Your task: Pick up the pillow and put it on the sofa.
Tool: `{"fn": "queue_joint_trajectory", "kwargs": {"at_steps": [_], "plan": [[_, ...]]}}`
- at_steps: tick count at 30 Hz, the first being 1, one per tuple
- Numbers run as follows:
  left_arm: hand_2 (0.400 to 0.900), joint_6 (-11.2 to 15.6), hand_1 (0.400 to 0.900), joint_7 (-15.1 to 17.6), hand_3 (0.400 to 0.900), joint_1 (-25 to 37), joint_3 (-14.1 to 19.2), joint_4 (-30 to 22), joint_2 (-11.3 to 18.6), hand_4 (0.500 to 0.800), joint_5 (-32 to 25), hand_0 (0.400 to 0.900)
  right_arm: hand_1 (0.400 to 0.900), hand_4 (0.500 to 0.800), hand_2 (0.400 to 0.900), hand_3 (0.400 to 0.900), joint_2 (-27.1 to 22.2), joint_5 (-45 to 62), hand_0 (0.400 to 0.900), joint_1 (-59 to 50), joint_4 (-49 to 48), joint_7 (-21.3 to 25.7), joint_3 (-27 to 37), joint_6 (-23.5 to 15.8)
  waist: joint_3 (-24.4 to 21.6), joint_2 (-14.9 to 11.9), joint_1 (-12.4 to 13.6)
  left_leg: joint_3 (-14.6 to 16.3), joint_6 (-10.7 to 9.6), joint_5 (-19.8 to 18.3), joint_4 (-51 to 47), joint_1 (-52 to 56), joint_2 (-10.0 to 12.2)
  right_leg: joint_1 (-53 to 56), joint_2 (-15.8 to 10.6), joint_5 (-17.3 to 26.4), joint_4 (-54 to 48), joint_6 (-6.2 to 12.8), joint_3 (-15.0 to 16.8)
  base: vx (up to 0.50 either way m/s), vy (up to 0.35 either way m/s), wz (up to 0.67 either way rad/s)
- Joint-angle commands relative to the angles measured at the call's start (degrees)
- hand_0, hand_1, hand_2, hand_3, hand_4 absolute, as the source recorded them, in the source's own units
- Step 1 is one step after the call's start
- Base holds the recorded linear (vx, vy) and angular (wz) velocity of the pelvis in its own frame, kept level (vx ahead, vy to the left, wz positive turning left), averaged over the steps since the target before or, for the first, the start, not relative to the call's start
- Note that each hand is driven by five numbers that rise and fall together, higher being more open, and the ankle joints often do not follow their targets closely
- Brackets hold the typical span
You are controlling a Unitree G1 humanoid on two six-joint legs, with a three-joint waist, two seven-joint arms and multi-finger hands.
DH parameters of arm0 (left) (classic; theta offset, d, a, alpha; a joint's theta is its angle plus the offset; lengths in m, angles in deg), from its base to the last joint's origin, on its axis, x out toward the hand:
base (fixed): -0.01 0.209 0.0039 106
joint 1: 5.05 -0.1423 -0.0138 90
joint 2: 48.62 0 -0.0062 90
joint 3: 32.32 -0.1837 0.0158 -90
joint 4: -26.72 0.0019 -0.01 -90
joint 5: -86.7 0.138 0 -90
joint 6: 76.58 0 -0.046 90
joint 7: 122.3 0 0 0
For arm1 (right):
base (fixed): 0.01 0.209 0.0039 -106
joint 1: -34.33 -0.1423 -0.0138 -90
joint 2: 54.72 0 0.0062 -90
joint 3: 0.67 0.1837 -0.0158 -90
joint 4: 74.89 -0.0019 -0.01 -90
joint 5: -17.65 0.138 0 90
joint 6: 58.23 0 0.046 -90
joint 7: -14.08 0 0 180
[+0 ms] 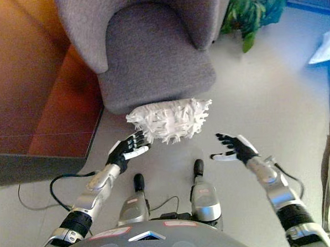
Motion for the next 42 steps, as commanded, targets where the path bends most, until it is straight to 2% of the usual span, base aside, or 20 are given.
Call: {"fn": "queue_joint_trajectory", "kwargs": {"at_steps": [1, 3, 8, 10, 17, 22, 28, 35, 39, 42], "plan": [[0.9, 3.94, 0.9, 0.02, 0.9, 5.13, 1.26, -4.69, 4.42, 0.8, -1.84, 0.9, 0.9, 0.8, 0.9, 0.9, -3.51, -10.47, 0.9, -6.87, -4.01, 4.07, 0.08, -4.36, 1.29, -1.92, 0.18, 10.03, -3.46, -5.25, 0.04, 3.47, 3.01, -3.63, -7.32, -1.1, 6.12, 7.24, 1.53, -0.02, -0.056, 0.14], [0.9, 3.91, 0.9, 0.14, 0.9, 5.09, 1.45, -5.07, 4.78, 0.8, -2.23, 0.9, 0.9, 0.8, 0.9, 0.9, -6.92, -16.59, 0.9, -9.47, -3.82, 4.38, -1.51, -3.7, 1.91, -1.35, 0.55, 10.24, -3.36, -5.44, 0.36, 2.96, 3.0, -4.79, -6.82, -1.38, 7.0, 7.14, 1.54, 0.04, -0.052, -0.12], [0.9, 4.2, 0.9, 0.75, 0.9, 5.99, 1.21, -5.61, 5.15, 0.8, -3.11, 0.9, 0.9, 0.8, 0.9, 0.9, -9.51, -23.6, 0.9, -14.79, -1.82, 7.45, -3.77, -3.9, 3.23, -1.83, 1.25, 10.09, -2.67, -6.81, 3.9, -0.66, 2.45, -9.64, -7.52, -2.19, 11.21, 6.77, 3.24, -0.01, -0.007, -0.05], [0.9, 4.79, 0.9, 1.09, 0.9, 6.84, 0.37, -5.57, 5.35, 0.8, -3.88, 0.9, 0.9, 0.8, 0.9, 0.9, -10.55, -27.08, 0.9, -18.34, 0.58, 10.32, -6.11, -3.99, 4.44, -1.8, 1.77, 9.69, -2.5, -7.36, 5.44, -2.66, 2.44, -12.64, -8.21, -3.0, 14.6, 6.77, 3.92, -0.09, 0.011, 0.04], [0.9, 6.0, 0.9, 3.22, 0.9, 10.61, -2.7, -6.54, 6.46, 0.8, -5.87, 0.9, 0.9, 0.8, 0.9, 0.9, -9.78, -30.1, 0.9, -31.76, 10.47, 16.5, -13.93, -2.4, 8.57, -1.42, 2.91, 6.44, -2.76, -9.77, 14.06, -12.47, 1.63, -20.62, -9.54, -5.08, 22.24, 6.79, 5.15, -0.1, -0.027, 0.15], [0.9, 6.85, 0.9, 4.88, 0.9, 12.16, -4.22, -7.14, 6.55, 0.8, -7.37, 0.9, 0.9, 0.8, 0.9, 0.9, -11.04, -33.42, 0.9, -37.19, 15.41, 23.04, -15.25, 0.05, 10.42, -0.28, 3.24, 5.05, -3.34, -12.02, 20.92, -20.23, 1.82, -26.46, -10.15, -7.41, 27.93, 6.9, 6.18, -0.06, -0.027, 0.1], [0.9, 7.51, 0.9, 6.35, 0.9, 13.54, -6.0, -7.93, 6.23, 0.8, -8.63, 0.9, 0.9, 0.8, 0.9, 0.9, -13.18, -32.08, 0.9, -40.33, 13.73, 30.05, -10.94, 2.09, 12.13, 0.33, 3.5, 3.32, -3.76, -14.16, 27.69, -27.85, 1.73, -33.48, -10.76, -9.77, 34.86, 6.74, 7.43, -0.04, -0.016, 0.03], [0.9, 8.09, 0.9, 7.64, 0.9, 15.03, -7.49, -8.59, 6.71, 0.8, -10.11, 0.9, 0.9, 0.8, 0.9, 0.9, -15.76, -30.21, 0.9, -49.91, 14.9, 36.7, -10.67, 4.13, 13.3, 0.86, 4.24, 1.91, -3.97, -15.74, 33.1, -34.95, 1.68, -40.4, -11.17, -10.94, 39.34, 6.37, 8.65, -0.04, -0.006, 0.01], [0.9, 8.12, 0.9, 8.27, 0.9, 15.64, -7.7, -9.34, 6.91, 0.8, -11.23, 0.9, 0.9, 0.8, 0.9, 0.9, -16.52, -28.87, 0.9, -56.16, 15.82, 37.78, -12.34, 4.69, 13.9, 1.09, 4.89, 0.67, -3.88, -16.9, 36.82, -39.22, 1.44, -44.23, -11.22, -12.42, 42.82, 5.91, 9.41, -0.03, -0.005, 0.0], [0.9, 8.16, 0.9, 8.57, 0.9, 15.69, -7.94, -9.99, 7.07, 0.8, -11.68, 0.9, 0.9, 0.8, 0.9, 0.9, -15.8, -26.95, 0.9, -60.01, 17.83, 36.11, -15.21, 4.4, 14.37, 1.01, 5.36, -0.12, -3.82, -17.55, 38.97, -41.68, 1.27, -46.55, -11.32, -13.13, 45.08, 5.59, 9.58, -0.01, -0.003, 0.0]]}}
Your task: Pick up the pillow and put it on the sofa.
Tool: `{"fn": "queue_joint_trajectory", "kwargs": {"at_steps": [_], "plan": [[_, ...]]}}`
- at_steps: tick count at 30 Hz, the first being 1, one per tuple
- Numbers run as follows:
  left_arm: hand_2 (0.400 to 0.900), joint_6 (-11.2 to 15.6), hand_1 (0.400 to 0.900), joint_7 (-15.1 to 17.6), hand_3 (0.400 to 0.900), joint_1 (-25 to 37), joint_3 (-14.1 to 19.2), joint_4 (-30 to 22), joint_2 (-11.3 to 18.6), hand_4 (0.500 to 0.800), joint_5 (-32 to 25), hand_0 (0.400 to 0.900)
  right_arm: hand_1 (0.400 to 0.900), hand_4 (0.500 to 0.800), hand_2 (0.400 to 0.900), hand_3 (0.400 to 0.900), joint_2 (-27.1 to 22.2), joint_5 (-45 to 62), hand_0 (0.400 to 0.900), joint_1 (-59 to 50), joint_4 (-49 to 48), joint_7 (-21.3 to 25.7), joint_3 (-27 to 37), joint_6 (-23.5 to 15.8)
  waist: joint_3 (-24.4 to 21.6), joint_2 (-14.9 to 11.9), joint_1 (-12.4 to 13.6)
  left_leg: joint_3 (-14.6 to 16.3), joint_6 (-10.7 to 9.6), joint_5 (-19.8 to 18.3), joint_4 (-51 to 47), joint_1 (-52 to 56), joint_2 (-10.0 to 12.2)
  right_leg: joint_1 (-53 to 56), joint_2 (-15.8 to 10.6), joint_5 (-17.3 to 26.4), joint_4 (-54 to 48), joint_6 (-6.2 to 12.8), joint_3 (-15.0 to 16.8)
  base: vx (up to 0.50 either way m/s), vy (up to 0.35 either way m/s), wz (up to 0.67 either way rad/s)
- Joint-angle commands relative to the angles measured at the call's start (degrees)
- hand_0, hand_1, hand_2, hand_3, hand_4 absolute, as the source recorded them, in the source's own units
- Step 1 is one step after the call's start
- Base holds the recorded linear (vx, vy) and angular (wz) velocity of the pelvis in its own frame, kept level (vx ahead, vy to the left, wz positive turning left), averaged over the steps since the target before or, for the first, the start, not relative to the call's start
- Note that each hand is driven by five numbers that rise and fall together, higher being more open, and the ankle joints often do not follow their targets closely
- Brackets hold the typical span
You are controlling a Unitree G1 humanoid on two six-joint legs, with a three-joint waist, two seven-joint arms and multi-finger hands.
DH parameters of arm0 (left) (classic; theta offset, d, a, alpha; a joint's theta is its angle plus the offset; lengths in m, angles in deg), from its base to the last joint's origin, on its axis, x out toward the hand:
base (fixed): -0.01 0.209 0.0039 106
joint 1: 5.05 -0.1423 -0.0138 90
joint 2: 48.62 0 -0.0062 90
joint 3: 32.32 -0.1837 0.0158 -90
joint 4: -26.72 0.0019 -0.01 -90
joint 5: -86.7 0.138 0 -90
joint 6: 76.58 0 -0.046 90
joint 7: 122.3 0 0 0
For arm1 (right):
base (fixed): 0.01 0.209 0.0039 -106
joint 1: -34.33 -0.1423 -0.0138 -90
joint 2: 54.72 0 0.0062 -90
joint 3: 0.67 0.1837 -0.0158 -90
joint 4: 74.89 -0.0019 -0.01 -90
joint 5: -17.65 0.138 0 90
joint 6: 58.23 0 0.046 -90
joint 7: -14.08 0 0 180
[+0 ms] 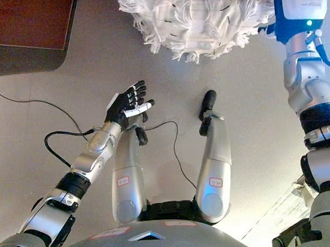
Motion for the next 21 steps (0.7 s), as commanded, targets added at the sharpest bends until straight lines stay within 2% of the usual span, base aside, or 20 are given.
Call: {"fn": "queue_joint_trajectory", "kwargs": {"at_steps": [1, 6, 7, 9, 15, 21], "plan": [[0.9, 3.98, 0.9, 0.5, 0.9, -1.73, -0.83, -7.68, 0.97, 0.8, -2.43, 0.9, 0.9, 0.8, 0.9, 0.9, -5.27, 3.85, 0.9, -9.2, 1.11, 2.08, -3.05, 0.77, -0.95, 0.47, 0.75, -4.82, -3.41, -11.7, 10.67, 0.06, 3.61, -1.29, -1.34, 1.72, 2.61, 5.93, 2.77, -0.03, -0.014, 0.04], [0.9, 3.8, 0.9, 0.49, 0.9, -2.04, -1.56, -9.36, 1.38, 0.8, -3.91, 0.9, 0.9, 0.8, 0.9, 0.9, -3.73, 8.1, 0.9, -16.31, 7.46, -1.03, -9.78, -0.61, -0.14, 0.44, 1.91, -6.52, -3.28, -12.82, 14.83, -4.09, 3.02, -4.58, -1.39, -0.03, 6.61, 5.26, 2.83, 0.01, -0.019, 0.05], [0.9, 3.68, 0.9, 0.34, 0.9, -2.26, -1.69, -9.66, 1.49, 0.8, -4.21, 0.9, 0.9, 0.8, 0.9, 0.9, -3.46, 8.91, 0.9, -17.5, 8.89, -2.28, -11.22, -0.82, -0.17, 0.44, 2.3, -6.97, -3.57, -15.04, 16.28, -4.22, 3.27, -4.81, -1.25, -2.29, 8.56, 5.74, 3.04, 0.09, -0.031, 0.04], [0.9, 3.39, 0.9, -0.02, 0.9, -2.63, -1.92, -10.36, 1.72, 0.8, -4.75, 0.9, 0.9, 0.8, 0.9, 0.9, -2.85, 10.92, 0.9, -20.03, 11.13, -5.19, -14.0, -1.63, 0.2, 0.28, 2.73, -7.62, -3.45, -15.67, 18.14, -5.86, 3.03, -5.94, -1.53, -3.1, 10.26, 5.51, 2.97, 0.04, -0.026, 0.07], [0.9, 2.87, 0.9, 0.19, 0.9, -2.96, -2.17, -12.14, 3.07, 0.8, -5.49, 0.9, 0.9, 0.8, 0.9, 0.9, -1.77, 14.84, 0.9, -25.73, 12.67, -8.02, -19.23, -3.12, 1.11, -0.33, 3.57, -9.67, -3.13, -17.27, 22.23, -8.64, 2.28, -8.32, -1.73, -5.3, 14.51, 5.35, 2.88, 0.0, -0.002, 0.03], [0.9, 2.66, 0.9, -0.18, 0.9, -3.64, -2.84, -14.34, 4.37, 0.8, -6.1, 0.9, 0.9, 0.8, 0.9, 0.9, -0.35, 17.68, 0.9, -30.21, 16.5, -8.41, -22.12, -3.92, 1.36, -0.54, 4.35, -11.3, -3.13, -17.57, 24.55, -11.68, 1.45, -10.99, -1.75, -5.54, 16.49, 5.4, 2.94, 0.01, -0.007, 0.05]]}}
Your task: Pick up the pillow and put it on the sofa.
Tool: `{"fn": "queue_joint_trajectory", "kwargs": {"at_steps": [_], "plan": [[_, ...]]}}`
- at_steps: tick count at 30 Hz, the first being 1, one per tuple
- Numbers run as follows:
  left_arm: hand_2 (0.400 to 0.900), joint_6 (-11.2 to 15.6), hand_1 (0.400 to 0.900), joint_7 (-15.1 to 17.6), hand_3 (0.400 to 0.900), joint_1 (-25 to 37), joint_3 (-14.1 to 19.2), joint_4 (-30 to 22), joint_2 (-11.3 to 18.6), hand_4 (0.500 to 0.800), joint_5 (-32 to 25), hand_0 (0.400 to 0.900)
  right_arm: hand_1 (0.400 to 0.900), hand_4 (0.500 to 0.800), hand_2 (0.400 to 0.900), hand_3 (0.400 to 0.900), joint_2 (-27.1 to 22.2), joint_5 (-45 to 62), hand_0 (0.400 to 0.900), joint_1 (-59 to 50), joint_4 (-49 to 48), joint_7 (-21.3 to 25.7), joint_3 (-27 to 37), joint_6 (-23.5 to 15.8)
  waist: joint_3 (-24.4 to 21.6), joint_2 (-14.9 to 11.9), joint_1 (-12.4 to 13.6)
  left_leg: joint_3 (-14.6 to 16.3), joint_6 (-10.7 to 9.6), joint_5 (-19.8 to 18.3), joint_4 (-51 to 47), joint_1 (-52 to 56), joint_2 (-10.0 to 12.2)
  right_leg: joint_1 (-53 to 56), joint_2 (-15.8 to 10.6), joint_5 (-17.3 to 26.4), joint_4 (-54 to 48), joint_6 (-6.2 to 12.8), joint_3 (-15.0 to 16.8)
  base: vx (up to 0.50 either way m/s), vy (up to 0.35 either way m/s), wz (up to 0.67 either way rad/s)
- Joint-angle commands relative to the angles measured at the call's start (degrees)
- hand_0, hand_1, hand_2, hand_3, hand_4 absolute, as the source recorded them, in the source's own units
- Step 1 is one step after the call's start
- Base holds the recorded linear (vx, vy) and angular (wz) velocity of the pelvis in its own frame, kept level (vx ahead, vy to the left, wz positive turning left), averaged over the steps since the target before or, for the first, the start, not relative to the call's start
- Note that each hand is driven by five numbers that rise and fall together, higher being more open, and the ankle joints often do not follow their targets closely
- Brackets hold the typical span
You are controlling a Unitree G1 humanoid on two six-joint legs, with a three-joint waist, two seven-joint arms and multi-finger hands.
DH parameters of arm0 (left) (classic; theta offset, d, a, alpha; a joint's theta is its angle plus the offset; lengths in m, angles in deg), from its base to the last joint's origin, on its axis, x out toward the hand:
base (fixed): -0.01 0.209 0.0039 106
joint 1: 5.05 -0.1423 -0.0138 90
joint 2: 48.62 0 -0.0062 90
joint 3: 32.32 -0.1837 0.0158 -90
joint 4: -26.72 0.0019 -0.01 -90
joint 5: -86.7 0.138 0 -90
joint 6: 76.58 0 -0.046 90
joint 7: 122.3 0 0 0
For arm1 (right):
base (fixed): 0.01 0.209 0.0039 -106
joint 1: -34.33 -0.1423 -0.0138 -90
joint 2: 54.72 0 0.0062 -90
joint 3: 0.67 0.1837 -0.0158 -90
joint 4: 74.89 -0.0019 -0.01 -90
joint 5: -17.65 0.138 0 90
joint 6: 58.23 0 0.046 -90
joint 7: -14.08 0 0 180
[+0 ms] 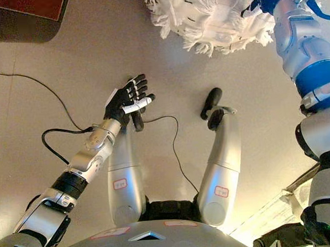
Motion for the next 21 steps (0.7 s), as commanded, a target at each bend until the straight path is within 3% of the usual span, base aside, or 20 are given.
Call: {"fn": "queue_joint_trajectory", "kwargs": {"at_steps": [1, 13, 17, 18, 19, 21], "plan": [[0.9, 2.17, 0.9, -0.84, 0.9, -3.69, -0.75, -8.09, 0.66, 0.8, -1.33, 0.9, 0.9, 0.8, 0.9, 0.9, -2.9, 3.58, 0.9, -8.9, 2.33, 1.83, -1.52, -0.93, 0.29, 0.6, 0.28, -5.53, -2.68, -10.06, 4.26, 4.04, 1.73, 0.24, 0.36, 0.39, 0.32, 6.11, 2.25, 0.0, 0.0, 0.0], [0.9, 1.61, 0.9, -0.65, 0.9, -3.06, -1.81, -7.92, 0.73, 0.8, -0.91, 0.9, 0.9, 0.8, 0.9, 0.9, 2.39, 7.54, 0.9, -15.14, 6.66, -1.86, -6.25, -1.52, 0.28, 0.13, 0.93, -6.38, -2.88, -9.54, 4.81, 2.5, 1.02, -1.41, 0.27, -0.19, 1.45, 5.83, 2.5, 0.0, 0.001, 0.01], [0.9, 0.88, 0.9, -0.97, 0.9, -2.84, -1.54, -7.36, 0.75, 0.8, -0.55, 0.9, 0.9, 0.8, 0.9, 0.9, 4.16, 9.54, 0.9, -18.2, 7.39, -6.03, -9.0, -1.11, 0.27, -0.39, 0.87, -6.59, -3.13, -9.19, 4.21, 2.5, 1.19, -1.39, 0.53, 0.04, 0.92, 5.67, 2.37, 0.0, 0.0, 0.0], [0.9, 0.76, 0.9, -0.86, 0.9, -2.7, -1.46, -7.16, 0.59, 0.8, -0.35, 0.9, 0.706, 0.684, 0.706, 0.706, 4.71, 10.44, 0.706, -18.99, 7.77, -6.32, -9.0, -0.97, 0.27, -0.5, 0.8, -6.68, -3.23, -8.97, 3.93, 2.65, 1.13, -1.29, 0.63, 0.1, 0.77, 5.65, 2.48, 0.0, 0.0, 0.0], [0.9, 0.68, 0.9, -0.77, 0.9, -2.66, -1.5, -6.89, 0.36, 0.8, -0.24, 0.9, 0.4, 0.5, 0.4, 0.4, 4.79, 11.37, 0.4, -19.27, 7.83, -5.73, -8.64, -1.25, 0.27, -0.59, 0.78, -6.62, -3.27, -8.88, 3.66, 2.84, 1.14, -1.18, 0.63, 0.21, 0.58, 5.71, 2.49, 0.0, 0.0, 0.0], [0.9, 0.45, 0.9, -0.82, 0.9, -2.63, -1.65, -6.79, 0.13, 0.8, 0.01, 0.9, 0.4, 0.5, 0.4, 0.4, 4.9, 13.06, 0.4, -18.9, 7.18, -5.7, -7.88, -1.47, 0.27, -0.76, 0.67, -6.6, -3.39, -8.75, 3.27, 3.17, 1.27, -0.85, 0.64, 0.36, 0.11, 5.73, 2.44, 0.0, 0.0, 0.0]]}}
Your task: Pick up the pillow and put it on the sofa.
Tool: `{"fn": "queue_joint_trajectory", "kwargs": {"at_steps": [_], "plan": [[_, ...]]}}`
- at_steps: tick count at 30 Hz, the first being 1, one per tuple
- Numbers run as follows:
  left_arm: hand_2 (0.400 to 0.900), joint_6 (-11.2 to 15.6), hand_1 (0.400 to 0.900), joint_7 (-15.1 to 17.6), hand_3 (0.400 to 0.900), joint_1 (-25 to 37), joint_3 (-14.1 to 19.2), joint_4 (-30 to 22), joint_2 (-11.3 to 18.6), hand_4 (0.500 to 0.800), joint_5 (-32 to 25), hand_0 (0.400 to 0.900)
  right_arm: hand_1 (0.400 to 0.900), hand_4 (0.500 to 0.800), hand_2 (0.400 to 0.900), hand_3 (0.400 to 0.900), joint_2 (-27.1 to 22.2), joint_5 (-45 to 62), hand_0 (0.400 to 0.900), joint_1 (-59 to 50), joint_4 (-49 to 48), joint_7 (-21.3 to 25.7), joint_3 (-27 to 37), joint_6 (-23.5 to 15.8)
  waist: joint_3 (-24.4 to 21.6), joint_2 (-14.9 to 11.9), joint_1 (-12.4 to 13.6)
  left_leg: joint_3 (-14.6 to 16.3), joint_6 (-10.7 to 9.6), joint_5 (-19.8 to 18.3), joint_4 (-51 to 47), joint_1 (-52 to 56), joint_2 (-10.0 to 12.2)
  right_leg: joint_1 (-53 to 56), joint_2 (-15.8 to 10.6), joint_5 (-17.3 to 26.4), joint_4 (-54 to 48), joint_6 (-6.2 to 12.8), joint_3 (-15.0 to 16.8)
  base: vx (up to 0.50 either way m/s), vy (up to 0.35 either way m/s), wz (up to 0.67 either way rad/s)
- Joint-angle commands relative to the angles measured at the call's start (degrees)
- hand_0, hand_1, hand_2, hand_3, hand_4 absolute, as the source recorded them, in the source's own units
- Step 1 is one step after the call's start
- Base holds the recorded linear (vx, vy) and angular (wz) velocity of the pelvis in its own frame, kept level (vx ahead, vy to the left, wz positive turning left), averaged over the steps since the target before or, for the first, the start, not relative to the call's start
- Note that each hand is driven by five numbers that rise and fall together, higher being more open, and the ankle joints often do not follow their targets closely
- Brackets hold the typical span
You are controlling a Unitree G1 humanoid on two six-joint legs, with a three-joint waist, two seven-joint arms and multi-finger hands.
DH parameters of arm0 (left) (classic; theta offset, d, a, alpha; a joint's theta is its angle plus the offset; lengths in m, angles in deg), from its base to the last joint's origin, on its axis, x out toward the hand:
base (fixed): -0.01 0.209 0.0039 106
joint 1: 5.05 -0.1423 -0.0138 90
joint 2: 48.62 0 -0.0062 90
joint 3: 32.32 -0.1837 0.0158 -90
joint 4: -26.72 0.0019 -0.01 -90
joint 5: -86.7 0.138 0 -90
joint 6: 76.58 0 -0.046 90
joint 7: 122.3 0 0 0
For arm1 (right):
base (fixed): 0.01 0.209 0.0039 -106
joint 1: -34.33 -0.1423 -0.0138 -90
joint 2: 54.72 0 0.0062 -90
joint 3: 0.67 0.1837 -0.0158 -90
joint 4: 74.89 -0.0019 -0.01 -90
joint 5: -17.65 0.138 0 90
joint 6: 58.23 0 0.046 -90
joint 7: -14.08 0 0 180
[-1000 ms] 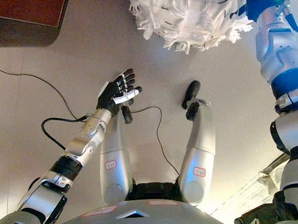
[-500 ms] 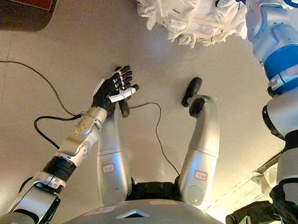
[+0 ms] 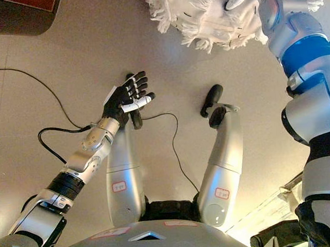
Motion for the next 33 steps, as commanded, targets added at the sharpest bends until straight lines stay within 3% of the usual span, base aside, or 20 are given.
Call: {"fn": "queue_joint_trajectory", "kwargs": {"at_steps": [1, 17, 19, 24, 33], "plan": [[0.9, 0.59, 0.9, -0.7, 0.9, -2.1, -0.81, -4.99, -0.49, 0.8, 0.3, 0.9, 0.4, 0.5, 0.4, 0.4, -1.21, 4.54, 0.4, -9.05, -0.84, 1.6, -0.3, -1.5, 0.13, -0.49, 0.8, -5.69, -3.75, -8.15, 1.15, 5.91, 2.1, 1.33, 1.31, 0.34, -1.39, 5.31, 2.28, 0.0, 0.0, 0.0], [0.9, 0.9, 0.9, 1.16, 0.9, -0.76, 0.31, -1.75, -1.94, 0.8, -0.46, 0.9, 0.4, 0.5, 0.4, 0.4, -0.17, 5.55, 0.4, -8.56, -4.13, 4.05, 2.12, -1.4, 0.13, -0.94, 0.05, -4.61, -4.07, -6.19, -3.44, 8.97, 2.26, 4.54, 1.29, 2.05, -5.02, 5.55, 2.25, 0.0, 0.0, 0.0], [0.9, 1.21, 0.9, 2.57, 0.9, -0.88, 2.1, -0.91, -2.53, 0.8, -1.0, 0.9, 0.4, 0.5, 0.4, 0.4, -0.89, 5.59, 0.4, -8.1, -6.83, 5.04, 3.22, -1.24, 0.18, -1.15, -0.21, -4.31, -3.86, -3.81, -5.24, 9.28, 2.07, 4.88, 1.33, 4.5, -7.06, 5.04, 2.2, -0.11, 0.029, -0.03], [0.9, 2.14, 0.9, 5.11, 0.9, -1.13, 5.72, 1.48, -3.8, 0.8, -0.22, 0.9, 0.4, 0.5, 0.4, 0.4, -3.44, 3.55, 0.4, -5.38, -15.71, 7.88, 7.39, -0.65, 0.18, -1.49, -0.92, -3.0, -3.81, -3.11, -7.98, 13.17, 2.62, 8.5, 1.92, 6.17, -10.78, 5.3, 2.04, -0.02, 0.011, -0.07], [0.9, 0.95, 0.9, 5.6, 0.9, -1.32, 6.28, 6.0, -4.56, 0.8, 3.49, 0.9, 0.4, 0.5, 0.4, 0.4, -8.02, -2.36, 0.4, 0.55, -29.23, 9.3, 13.78, 0.02, -0.29, -1.78, -2.3, 0.29, -3.87, -0.91, -15.36, 24.26, 2.96, 19.85, 3.23, 10.65, -21.98, 6.22, 1.89, 0.01, 0.032, -0.14]]}}
